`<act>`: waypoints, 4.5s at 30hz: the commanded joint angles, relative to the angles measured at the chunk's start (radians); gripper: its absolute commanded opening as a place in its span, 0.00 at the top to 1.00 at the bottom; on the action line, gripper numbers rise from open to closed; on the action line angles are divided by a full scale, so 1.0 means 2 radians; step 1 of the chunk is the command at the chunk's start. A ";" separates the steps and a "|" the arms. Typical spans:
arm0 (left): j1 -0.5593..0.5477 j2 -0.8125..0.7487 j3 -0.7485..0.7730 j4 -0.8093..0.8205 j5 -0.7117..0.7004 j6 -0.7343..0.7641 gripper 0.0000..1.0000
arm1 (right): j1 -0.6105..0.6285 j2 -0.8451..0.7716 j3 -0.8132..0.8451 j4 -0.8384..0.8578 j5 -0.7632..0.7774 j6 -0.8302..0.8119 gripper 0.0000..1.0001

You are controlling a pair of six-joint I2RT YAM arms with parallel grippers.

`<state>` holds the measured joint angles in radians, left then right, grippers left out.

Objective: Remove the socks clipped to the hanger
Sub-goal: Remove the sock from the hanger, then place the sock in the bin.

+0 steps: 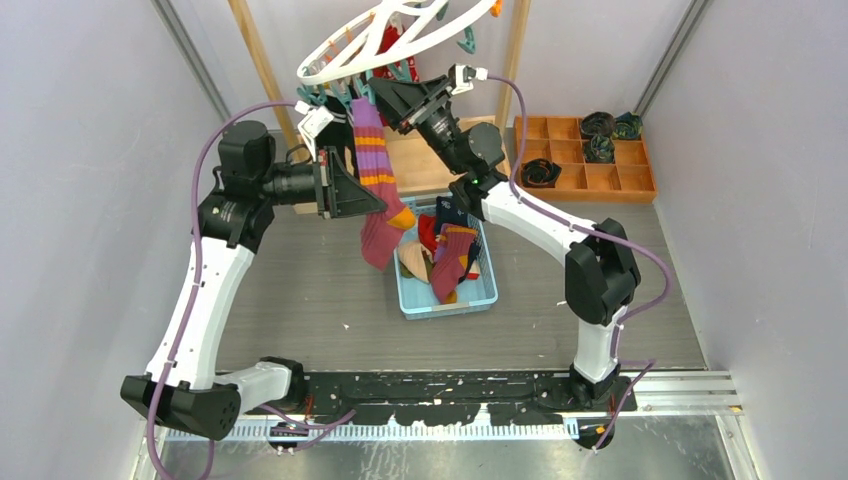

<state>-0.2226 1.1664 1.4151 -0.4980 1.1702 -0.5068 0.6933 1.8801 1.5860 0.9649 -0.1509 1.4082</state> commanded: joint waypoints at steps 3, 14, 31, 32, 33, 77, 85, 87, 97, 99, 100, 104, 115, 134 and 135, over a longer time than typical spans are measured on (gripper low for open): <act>-0.005 -0.012 0.031 -0.050 0.006 0.043 1.00 | 0.001 0.008 0.031 0.031 0.006 0.033 0.53; -0.005 -0.015 0.045 -0.055 0.015 0.039 1.00 | 0.002 0.041 0.055 0.054 0.000 0.083 0.43; -0.005 -0.015 0.045 -0.050 0.018 0.028 1.00 | 0.016 0.048 0.024 0.093 0.014 0.125 0.29; -0.005 -0.016 0.045 -0.050 0.018 0.028 1.00 | 0.016 0.047 0.021 0.100 0.020 0.126 0.29; -0.005 -0.016 0.045 -0.050 0.019 0.028 1.00 | 0.016 0.048 0.019 0.104 0.025 0.126 0.29; -0.005 -0.043 0.037 -0.141 0.006 0.111 1.00 | 0.000 -0.003 -0.051 0.081 0.005 0.075 0.29; -0.005 -0.044 0.036 -0.152 -0.015 0.124 1.00 | -0.007 -0.126 -0.232 0.103 -0.063 -0.019 0.10; -0.005 -0.045 0.036 -0.153 -0.022 0.125 1.00 | -0.006 -0.159 -0.275 0.110 -0.074 -0.050 0.10; -0.005 -0.040 0.028 -0.150 -0.069 0.111 1.00 | 0.077 -0.340 -0.370 -0.066 -0.070 -0.395 0.08; -0.005 -0.038 0.027 -0.148 -0.072 0.104 1.00 | 0.099 -0.343 -0.352 -0.111 -0.059 -0.453 0.07; -0.005 -0.038 0.027 -0.147 -0.072 0.101 1.00 | 0.107 -0.340 -0.341 -0.128 -0.057 -0.480 0.07; -0.005 -0.039 0.029 -0.147 -0.070 0.093 1.00 | 0.121 -0.321 -0.303 -0.170 -0.047 -0.524 0.11; -0.005 -0.036 0.055 -0.186 -0.102 0.118 0.43 | 0.127 -0.339 -0.292 -0.249 -0.046 -0.510 0.99; 0.159 -0.023 0.066 -0.250 -0.148 0.144 0.00 | 0.014 -0.291 -0.369 -0.379 -0.027 -0.435 0.99; 0.170 -0.023 0.063 -0.248 -0.139 0.141 0.00 | 0.010 -0.265 -0.356 -0.389 -0.021 -0.446 0.99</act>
<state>0.0334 1.1248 1.5585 -1.0142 0.7872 -0.1974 0.7528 1.2148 0.8036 0.2070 -0.2081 0.5358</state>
